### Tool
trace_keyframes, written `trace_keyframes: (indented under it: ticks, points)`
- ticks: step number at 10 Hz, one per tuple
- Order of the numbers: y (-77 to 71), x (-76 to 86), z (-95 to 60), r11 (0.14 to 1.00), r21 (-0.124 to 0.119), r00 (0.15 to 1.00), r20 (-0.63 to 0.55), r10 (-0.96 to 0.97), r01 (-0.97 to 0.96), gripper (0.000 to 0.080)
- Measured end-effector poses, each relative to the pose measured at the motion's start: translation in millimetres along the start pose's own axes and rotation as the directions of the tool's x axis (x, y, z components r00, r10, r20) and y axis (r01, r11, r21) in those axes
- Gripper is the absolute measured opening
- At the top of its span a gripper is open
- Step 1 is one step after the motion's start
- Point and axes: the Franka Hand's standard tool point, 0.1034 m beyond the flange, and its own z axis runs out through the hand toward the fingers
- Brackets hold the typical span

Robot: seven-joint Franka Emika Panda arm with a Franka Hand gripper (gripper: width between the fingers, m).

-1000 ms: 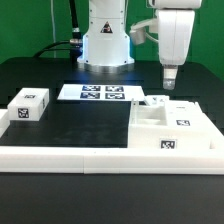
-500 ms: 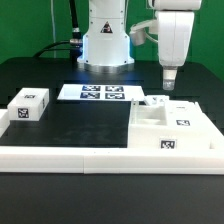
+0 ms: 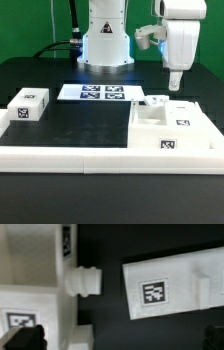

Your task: Assemble cabinet

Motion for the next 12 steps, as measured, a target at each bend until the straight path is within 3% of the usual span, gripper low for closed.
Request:
trace_keyframes:
  ticks: [4, 5, 6, 9, 12]
  points:
    - [0.8, -0.6, 0.6, 1.0, 0.0, 1.0, 0.0, 0.002, -0.002, 0.0797]
    - [-1.5, 1.9, 2.0, 1.0, -0.011, 1.0, -0.008, -0.008, 0.008, 0.0797]
    - [-16.3, 7.2, 8.7, 0.999, -0.028, 0.999, -0.023, -0.042, 0.041, 0.0797]
    - [-47.8, 1.5, 20.6, 0.997, -0.015, 0.997, -0.032, -0.07, 0.069, 0.0797]
    - [-62.8, -5.3, 37.4, 0.998, 0.028, 0.998, -0.033, -0.06, 0.061, 0.0797]
